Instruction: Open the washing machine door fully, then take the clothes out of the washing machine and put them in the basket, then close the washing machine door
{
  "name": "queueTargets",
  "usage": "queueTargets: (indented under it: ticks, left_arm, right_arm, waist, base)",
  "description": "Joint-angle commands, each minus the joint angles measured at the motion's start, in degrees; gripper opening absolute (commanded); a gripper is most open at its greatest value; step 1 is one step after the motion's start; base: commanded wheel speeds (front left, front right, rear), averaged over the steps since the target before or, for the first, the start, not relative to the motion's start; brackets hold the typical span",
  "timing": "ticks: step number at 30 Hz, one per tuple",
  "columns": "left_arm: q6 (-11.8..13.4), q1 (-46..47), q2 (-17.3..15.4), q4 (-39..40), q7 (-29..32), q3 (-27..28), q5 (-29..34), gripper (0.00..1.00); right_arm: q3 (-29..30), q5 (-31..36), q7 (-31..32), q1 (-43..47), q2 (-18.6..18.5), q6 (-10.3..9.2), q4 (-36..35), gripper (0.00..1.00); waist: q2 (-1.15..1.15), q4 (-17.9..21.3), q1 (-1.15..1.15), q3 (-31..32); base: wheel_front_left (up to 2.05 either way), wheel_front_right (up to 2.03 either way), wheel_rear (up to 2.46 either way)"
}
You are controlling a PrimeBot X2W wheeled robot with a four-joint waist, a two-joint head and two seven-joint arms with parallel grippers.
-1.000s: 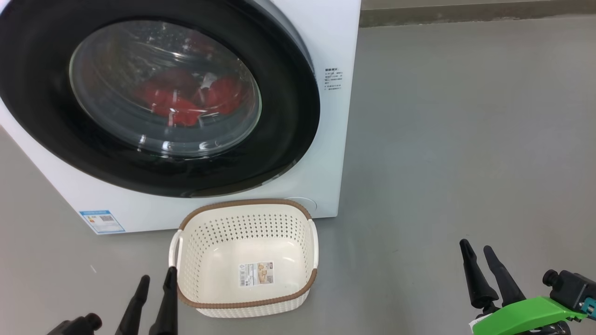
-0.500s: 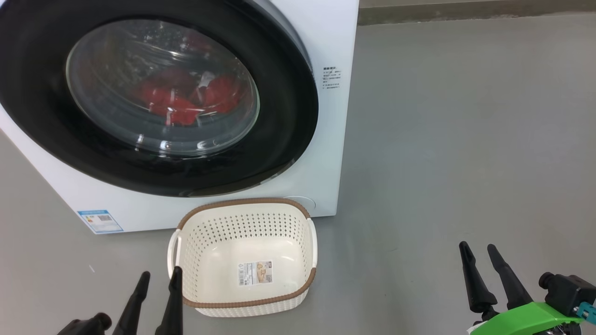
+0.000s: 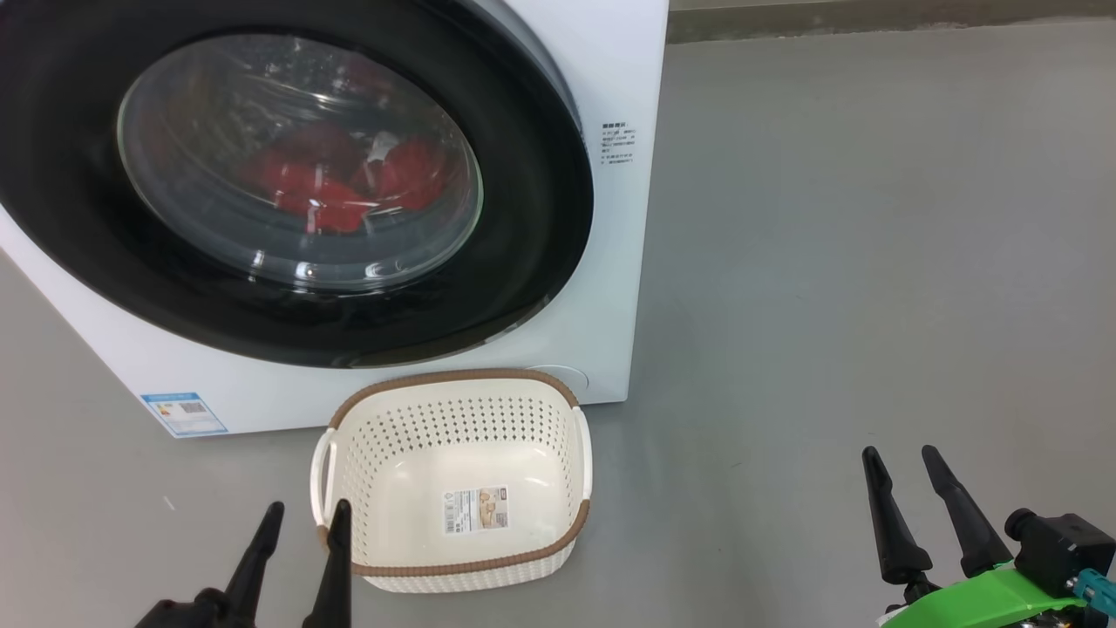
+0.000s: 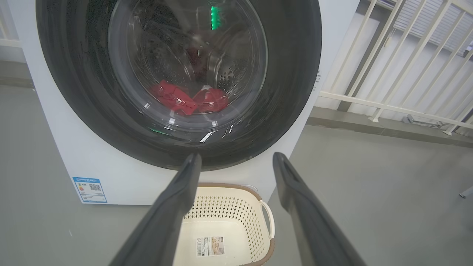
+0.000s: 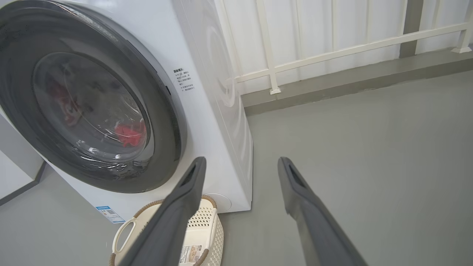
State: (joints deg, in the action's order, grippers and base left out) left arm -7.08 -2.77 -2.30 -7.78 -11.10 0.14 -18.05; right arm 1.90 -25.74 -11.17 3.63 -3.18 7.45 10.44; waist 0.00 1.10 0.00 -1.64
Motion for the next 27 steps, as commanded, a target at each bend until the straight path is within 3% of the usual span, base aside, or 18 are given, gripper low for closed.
queueTargets:
  ticks: [1,19,27]
  left_arm:
    - [-0.1,0.4,-0.8,1.9,-1.0,1.4,1.9,1.00]
    - [-0.4,-0.7,-0.7,-0.3,-3.8,2.7,8.9,1.00]
    - [-0.4,-0.5,-0.6,-0.6,-3.9,2.9,8.6,1.00]
  right_arm:
    - [-0.8,2.3,-0.9,-0.3,-0.6,0.03,-1.8,1.00]
    - [1.3,11.6,-3.8,1.9,-0.1,0.03,-2.3,1.00]
    - [2.1,11.3,-3.8,2.5,0.2,0.03,-2.8,1.00]
  waist:
    - [0.00,0.0,0.00,0.0]
    - [0.00,0.4,0.00,0.2]
    - [0.00,0.3,0.00,0.1]
  base:
    - [0.00,0.00,0.00]
    - [0.00,0.00,0.00]
    - [0.00,0.00,0.00]
